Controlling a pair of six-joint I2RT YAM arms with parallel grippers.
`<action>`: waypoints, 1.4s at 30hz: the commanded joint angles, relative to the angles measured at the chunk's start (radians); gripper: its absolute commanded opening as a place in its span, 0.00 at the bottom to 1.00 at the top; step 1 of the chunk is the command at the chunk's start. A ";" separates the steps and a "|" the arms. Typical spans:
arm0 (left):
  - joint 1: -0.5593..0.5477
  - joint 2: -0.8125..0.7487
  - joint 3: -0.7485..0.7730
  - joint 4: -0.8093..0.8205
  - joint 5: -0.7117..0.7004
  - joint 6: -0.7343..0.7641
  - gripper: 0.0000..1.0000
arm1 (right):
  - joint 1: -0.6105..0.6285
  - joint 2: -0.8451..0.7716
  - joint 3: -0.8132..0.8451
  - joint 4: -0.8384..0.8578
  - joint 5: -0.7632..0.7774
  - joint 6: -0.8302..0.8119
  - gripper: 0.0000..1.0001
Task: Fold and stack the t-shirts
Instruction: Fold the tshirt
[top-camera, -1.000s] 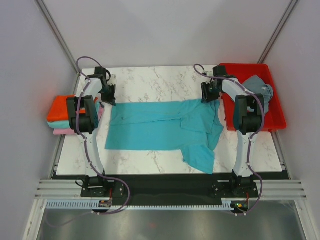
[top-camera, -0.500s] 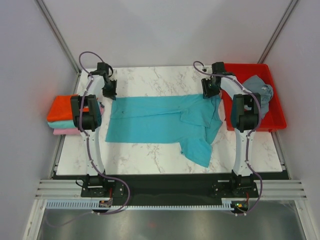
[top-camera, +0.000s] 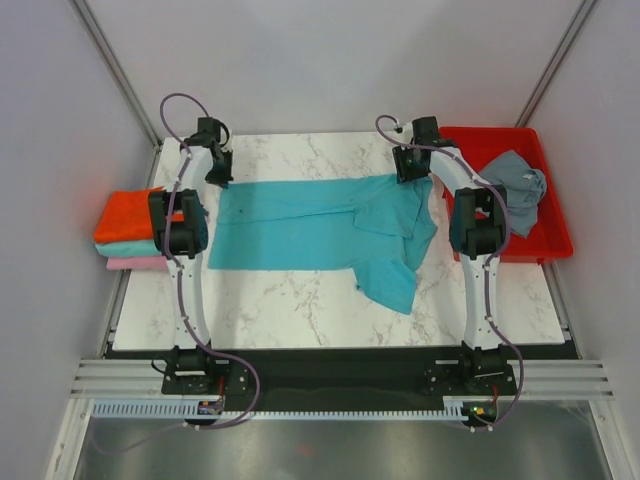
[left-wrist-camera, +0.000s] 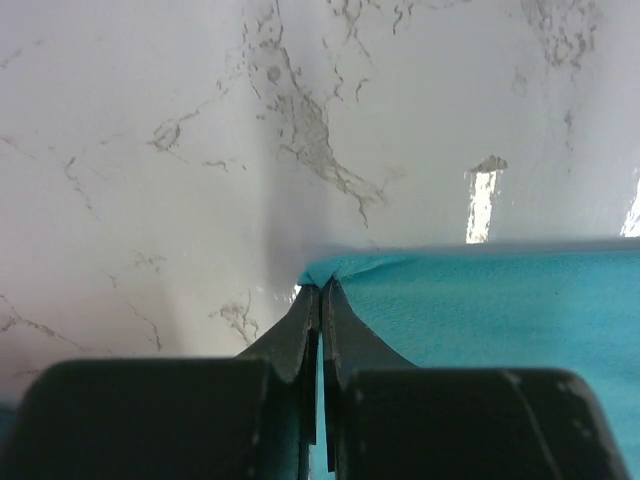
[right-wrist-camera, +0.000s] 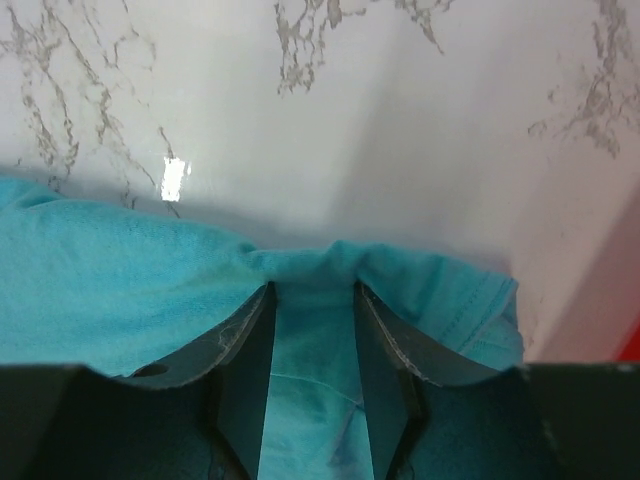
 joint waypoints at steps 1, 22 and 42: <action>0.003 0.055 0.056 0.038 -0.070 0.029 0.02 | 0.015 0.059 0.040 0.004 0.038 -0.013 0.46; -0.168 -0.492 -0.153 -0.029 0.085 -0.046 0.75 | 0.020 -0.482 -0.215 -0.015 -0.017 -0.035 0.57; -0.328 -0.853 -0.844 -0.037 0.239 -0.115 0.71 | -0.072 -0.475 -0.611 -0.112 -0.293 0.080 0.53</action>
